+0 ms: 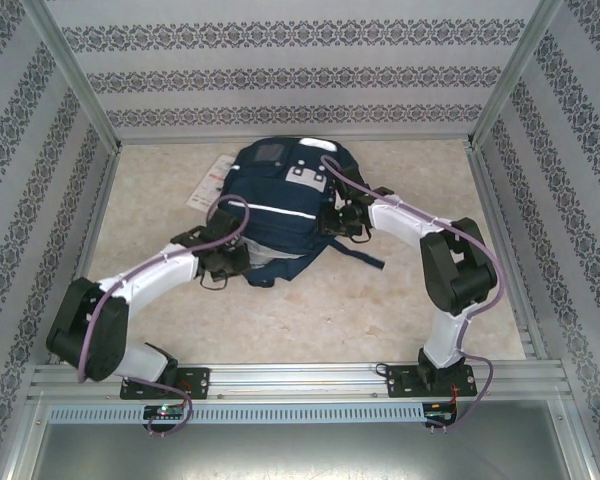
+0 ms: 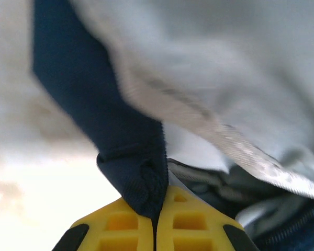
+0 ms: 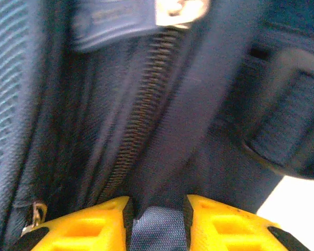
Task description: Pack the student bag
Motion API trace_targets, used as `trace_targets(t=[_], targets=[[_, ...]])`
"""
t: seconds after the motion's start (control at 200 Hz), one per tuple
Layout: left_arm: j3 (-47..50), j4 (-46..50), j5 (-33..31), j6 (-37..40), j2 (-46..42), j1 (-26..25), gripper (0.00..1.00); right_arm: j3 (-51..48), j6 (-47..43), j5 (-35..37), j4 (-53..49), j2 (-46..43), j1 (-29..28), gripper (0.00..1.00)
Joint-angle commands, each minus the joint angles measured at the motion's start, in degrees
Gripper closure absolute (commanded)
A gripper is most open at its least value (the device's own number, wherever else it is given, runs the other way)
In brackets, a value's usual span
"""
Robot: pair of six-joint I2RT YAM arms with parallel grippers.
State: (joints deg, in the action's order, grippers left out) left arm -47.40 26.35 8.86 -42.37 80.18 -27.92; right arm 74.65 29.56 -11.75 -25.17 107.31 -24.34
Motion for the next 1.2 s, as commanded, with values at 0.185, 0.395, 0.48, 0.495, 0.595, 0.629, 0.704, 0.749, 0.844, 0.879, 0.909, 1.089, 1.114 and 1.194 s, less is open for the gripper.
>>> trace_targets(t=[0.185,0.395,0.48,0.495,0.595,0.629,0.704,0.749,0.844,0.879,0.909,1.089,1.114,1.194], targets=[[-4.5,0.1,-4.4,-9.8,2.2,-19.0,0.97,11.3,-2.3,0.7,0.6,6.9,2.6,0.64],[-16.0,7.2,-5.0,-6.9,9.3,-23.0,0.45,7.8,-2.4,0.7,0.2,1.6,3.7,0.62],[-18.6,10.8,-6.8,-5.7,7.3,-22.7,0.37,4.7,-2.1,0.6,0.0,-1.7,3.8,0.60],[-19.1,11.6,-7.0,-5.3,7.0,-22.6,0.37,4.1,-2.0,0.6,-0.1,-2.3,3.8,0.60],[-21.6,16.2,-8.4,-4.0,3.6,-20.5,0.37,-0.5,-0.8,-0.2,0.3,-6.6,3.5,0.59],[-22.0,17.2,-8.0,-3.4,2.4,-19.1,0.37,-2.2,-0.5,-0.1,0.1,-8.1,3.2,0.59],[-22.4,18.5,-6.4,-2.1,-0.2,-15.0,0.37,-5.4,0.1,-0.1,0.2,-11.5,1.9,0.59],[-22.3,19.1,-5.5,-1.0,-1.5,-12.1,0.37,-7.0,0.2,0.3,0.0,-13.4,0.5,0.59],[-21.4,20.0,-3.3,1.7,-3.4,-5.0,0.38,-9.4,0.5,1.9,0.1,-16.6,-3.2,0.58],[-21.3,20.4,-2.5,2.7,-3.6,-2.7,0.38,-9.8,0.9,2.6,0.0,-17.1,-4.4,0.58],[-21.3,20.6,-1.7,3.7,-3.6,-0.8,0.38,-10.2,1.3,3.2,-0.1,-17.3,-5.3,0.58],[-20.6,21.9,-3.0,6.5,-1.9,7.0,0.38,-9.7,2.2,3.2,0.9,-15.5,-8.3,0.58],[-20.1,21.3,-2.6,6.5,-1.6,8.4,0.38,-9.1,2.0,3.1,0.7,-15.2,-8.6,0.58],[-19.1,19.7,-2.0,6.1,-0.3,12.7,0.39,-7.3,0.9,3.4,0.0,-14.3,-8.9,0.58]])
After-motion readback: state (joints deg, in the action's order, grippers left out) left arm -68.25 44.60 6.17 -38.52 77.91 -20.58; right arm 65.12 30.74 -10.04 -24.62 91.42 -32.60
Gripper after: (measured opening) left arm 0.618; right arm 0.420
